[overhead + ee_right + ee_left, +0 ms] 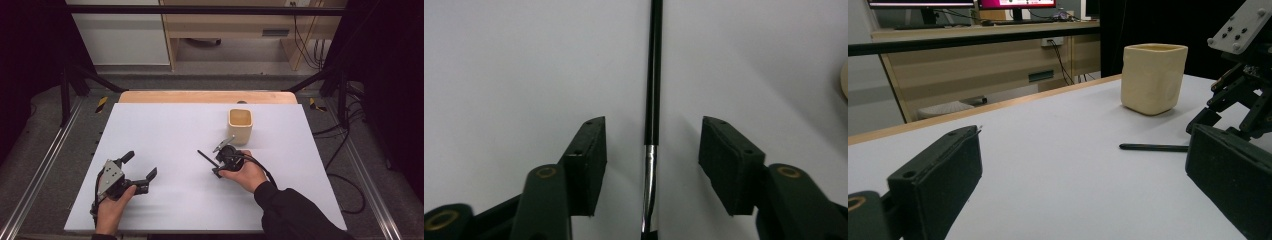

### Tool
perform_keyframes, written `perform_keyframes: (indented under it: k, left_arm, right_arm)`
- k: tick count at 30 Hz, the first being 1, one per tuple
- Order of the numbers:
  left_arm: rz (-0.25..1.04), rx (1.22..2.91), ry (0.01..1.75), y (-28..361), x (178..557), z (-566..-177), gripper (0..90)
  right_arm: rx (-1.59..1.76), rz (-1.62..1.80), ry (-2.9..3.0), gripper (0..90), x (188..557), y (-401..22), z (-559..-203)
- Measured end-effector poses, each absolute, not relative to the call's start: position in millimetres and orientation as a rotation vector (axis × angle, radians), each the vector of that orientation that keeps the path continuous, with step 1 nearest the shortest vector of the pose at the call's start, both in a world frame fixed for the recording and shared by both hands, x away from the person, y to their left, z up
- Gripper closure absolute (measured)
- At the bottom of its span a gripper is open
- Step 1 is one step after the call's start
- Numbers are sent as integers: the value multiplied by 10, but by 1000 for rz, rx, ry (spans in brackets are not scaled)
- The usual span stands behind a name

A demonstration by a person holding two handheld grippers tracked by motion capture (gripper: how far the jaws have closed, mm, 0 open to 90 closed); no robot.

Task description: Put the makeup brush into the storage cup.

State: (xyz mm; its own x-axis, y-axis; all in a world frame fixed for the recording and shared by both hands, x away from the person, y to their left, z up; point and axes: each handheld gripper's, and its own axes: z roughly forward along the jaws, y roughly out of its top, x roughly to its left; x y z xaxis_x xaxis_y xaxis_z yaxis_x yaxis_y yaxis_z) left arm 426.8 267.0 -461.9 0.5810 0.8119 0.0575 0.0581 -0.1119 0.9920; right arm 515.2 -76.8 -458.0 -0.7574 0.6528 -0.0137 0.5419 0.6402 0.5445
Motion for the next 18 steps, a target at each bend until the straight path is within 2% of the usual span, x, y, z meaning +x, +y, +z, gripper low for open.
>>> perform_keyframes:
  k: [3, 4, 9, 10, 18]
  left_arm:
    - [756, 1568, 756, 2672, 4269, -4618, 15]
    - [756, 1567, 756, 2673, 4268, -4616, 15]
    - [758, 1565, 758, 2675, 4267, -4615, 15]
    - [760, 1568, 760, 2675, 4268, -4615, 16]
    - [761, 1567, 764, 2676, 4267, -4614, 17]
  right_arm:
    - [980, 787, 2647, 540, 5160, -765, -4584]
    - [982, 784, 2651, 596, 5163, -768, -4586]
    - [990, 789, 2656, 672, 5165, -769, -4590]
    - [996, 805, 2656, 711, 5166, -771, -4585]
    - [997, 795, 2664, 800, 5168, -761, -4597]
